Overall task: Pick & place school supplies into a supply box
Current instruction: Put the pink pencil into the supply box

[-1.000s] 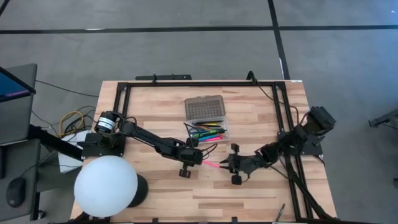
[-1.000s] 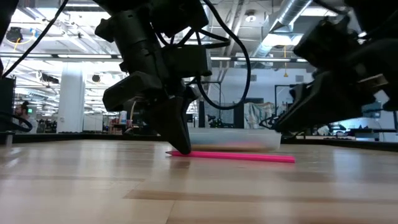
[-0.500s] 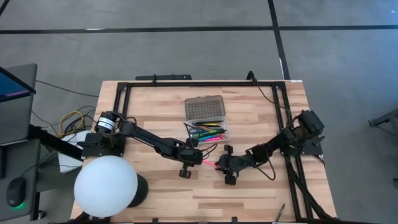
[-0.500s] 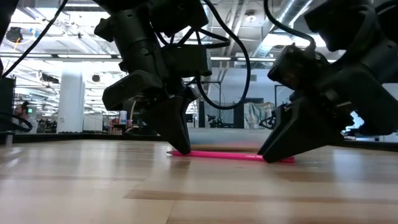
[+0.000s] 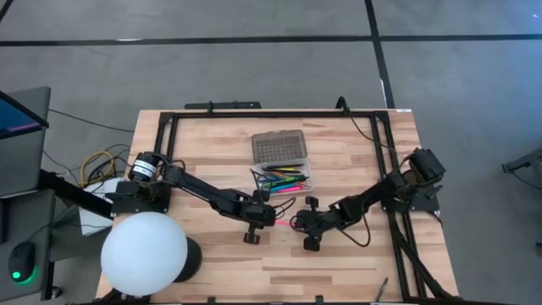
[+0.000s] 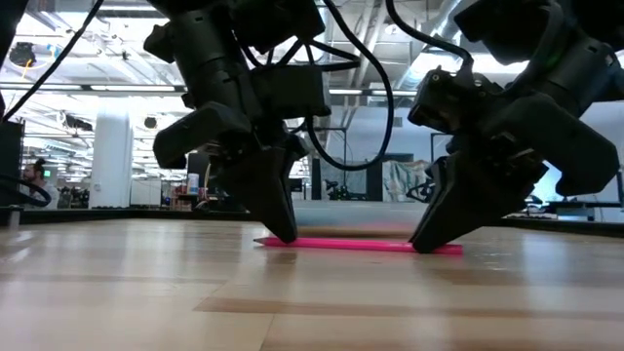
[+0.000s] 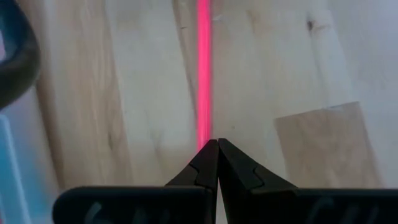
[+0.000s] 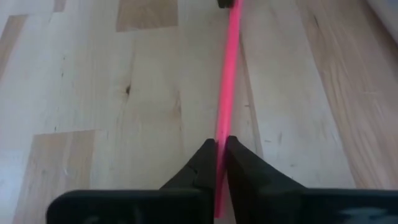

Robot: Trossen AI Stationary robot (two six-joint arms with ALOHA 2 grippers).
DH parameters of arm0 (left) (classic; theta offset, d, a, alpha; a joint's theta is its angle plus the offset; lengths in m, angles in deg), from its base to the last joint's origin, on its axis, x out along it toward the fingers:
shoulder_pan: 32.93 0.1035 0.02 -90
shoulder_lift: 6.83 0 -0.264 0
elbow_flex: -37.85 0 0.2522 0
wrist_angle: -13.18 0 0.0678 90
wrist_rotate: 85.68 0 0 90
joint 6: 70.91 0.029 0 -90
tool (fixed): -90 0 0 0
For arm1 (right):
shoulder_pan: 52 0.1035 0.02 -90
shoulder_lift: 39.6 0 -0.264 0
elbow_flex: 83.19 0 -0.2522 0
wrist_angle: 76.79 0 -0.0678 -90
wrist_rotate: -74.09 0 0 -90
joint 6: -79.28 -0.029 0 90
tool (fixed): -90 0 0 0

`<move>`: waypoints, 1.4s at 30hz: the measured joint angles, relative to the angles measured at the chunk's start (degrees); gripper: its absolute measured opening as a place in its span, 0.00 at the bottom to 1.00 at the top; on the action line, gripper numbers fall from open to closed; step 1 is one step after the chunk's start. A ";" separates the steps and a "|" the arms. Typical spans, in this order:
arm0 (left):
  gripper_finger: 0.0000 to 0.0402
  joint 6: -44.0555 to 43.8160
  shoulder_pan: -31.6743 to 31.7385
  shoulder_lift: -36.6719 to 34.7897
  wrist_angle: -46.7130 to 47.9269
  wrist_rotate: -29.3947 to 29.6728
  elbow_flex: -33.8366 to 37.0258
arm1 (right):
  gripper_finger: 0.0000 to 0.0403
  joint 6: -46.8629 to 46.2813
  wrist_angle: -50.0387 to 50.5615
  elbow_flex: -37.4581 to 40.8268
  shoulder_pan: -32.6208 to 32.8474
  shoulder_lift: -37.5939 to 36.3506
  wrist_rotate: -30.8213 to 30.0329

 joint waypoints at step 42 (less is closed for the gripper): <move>0.00 -27.41 -10.74 -6.56 25.53 65.17 0.10 | 0.00 1.74 38.66 -14.61 11.21 -1.90 -28.47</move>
